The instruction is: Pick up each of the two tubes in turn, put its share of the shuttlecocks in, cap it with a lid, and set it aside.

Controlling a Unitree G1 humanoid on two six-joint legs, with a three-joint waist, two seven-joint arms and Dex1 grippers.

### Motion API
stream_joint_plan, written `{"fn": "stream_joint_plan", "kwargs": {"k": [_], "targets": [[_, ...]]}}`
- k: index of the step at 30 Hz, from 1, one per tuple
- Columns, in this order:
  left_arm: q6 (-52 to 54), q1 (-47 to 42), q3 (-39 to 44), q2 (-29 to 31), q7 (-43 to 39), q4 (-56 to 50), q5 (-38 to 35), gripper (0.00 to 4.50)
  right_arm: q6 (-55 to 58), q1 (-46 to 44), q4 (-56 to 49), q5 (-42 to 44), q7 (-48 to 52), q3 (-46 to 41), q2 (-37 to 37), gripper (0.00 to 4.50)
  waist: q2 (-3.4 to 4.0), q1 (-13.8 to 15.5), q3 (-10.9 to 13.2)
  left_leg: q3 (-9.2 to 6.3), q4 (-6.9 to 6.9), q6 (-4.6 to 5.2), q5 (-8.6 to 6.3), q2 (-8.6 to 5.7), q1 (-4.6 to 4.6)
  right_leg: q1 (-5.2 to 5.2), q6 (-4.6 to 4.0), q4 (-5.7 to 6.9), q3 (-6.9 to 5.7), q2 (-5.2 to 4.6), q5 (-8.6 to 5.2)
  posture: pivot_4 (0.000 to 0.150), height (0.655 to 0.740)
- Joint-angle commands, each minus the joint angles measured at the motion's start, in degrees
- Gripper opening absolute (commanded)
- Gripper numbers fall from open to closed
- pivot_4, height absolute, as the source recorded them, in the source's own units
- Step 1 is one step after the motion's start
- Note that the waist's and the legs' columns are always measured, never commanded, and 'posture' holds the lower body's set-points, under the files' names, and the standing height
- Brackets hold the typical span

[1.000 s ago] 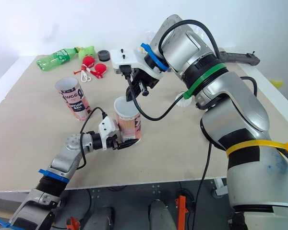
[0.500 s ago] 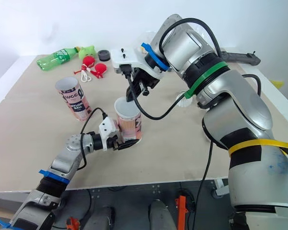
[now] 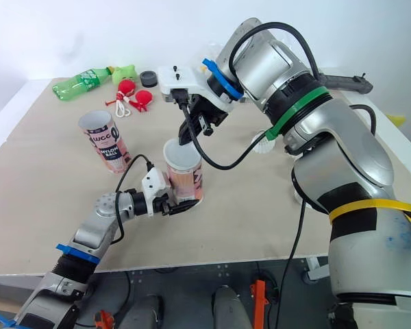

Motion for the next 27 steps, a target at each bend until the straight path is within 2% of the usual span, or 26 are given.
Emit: {"fn": "stream_joint_plan", "kwargs": {"k": [1, 12, 27], "targets": [[2.6, 2.3, -3.4, -0.1, -0.6, 3.3, 2.0, 3.13, 1.1, -3.0, -2.2, 2.7, 2.6, -1.6, 0.0, 0.07, 0.00, 0.0, 0.0, 0.00, 0.00, 0.00, -0.01, 0.00, 0.00, 0.00, 0.00, 0.00, -0.01, 0.00, -0.01, 0.150, 0.7400], [2.6, 2.2, -3.5, -0.2, -0.6, 3.4, 2.0, 3.13, 0.2, -2.9, -2.6, 2.2, 2.6, -0.9, -0.2, 0.07, 0.00, 0.0, 0.0, -0.03, -0.01, -0.02, -0.04, 0.00, -0.01, 0.00, 0.00, 0.00, -0.03, 0.00, -0.06, 0.150, 0.7400], [2.6, 2.1, -3.6, -0.4, -0.6, 3.7, 2.0, 3.13, -3.0, -3.5, 2.4, -2.0, 2.6, -0.1, 0.8, 0.07, 0.00, 0.0, 0.0, -0.03, -0.01, -0.02, -0.04, 0.00, -0.01, 0.00, -0.01, 0.00, -0.03, 0.00, -0.06, 0.150, 0.7400]]}}
